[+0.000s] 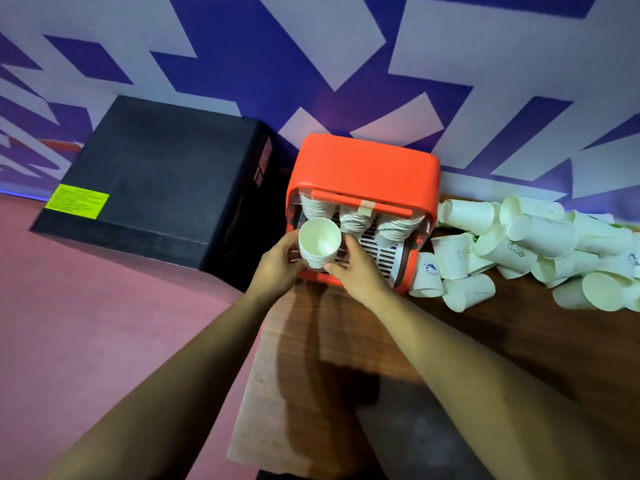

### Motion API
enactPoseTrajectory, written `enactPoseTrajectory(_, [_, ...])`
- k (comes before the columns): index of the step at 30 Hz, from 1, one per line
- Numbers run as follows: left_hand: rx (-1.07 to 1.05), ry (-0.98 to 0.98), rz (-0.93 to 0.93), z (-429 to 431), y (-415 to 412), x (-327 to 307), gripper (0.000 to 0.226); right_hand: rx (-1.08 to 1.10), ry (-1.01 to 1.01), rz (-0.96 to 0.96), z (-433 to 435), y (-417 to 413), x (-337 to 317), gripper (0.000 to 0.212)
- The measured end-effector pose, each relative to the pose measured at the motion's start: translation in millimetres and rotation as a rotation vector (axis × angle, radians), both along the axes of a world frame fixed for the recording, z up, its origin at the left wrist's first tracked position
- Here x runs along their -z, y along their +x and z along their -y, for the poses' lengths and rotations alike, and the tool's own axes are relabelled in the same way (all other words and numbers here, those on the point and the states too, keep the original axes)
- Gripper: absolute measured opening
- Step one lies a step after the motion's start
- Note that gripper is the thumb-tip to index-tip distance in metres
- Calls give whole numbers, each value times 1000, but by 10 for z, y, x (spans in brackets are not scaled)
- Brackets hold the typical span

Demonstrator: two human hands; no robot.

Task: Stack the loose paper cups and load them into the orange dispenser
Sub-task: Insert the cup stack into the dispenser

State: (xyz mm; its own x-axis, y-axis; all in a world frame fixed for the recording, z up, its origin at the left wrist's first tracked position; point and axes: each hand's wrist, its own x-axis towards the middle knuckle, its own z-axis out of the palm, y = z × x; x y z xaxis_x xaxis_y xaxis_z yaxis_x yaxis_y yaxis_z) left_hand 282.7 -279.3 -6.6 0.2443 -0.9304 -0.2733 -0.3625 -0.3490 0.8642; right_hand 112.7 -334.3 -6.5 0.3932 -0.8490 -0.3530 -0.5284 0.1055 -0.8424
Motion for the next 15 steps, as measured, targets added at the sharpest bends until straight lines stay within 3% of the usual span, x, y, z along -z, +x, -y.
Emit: enactPoseTrajectory(15, [-53,6,-25,201,-8,103,52,98,-107,-124,119,152,101,65])
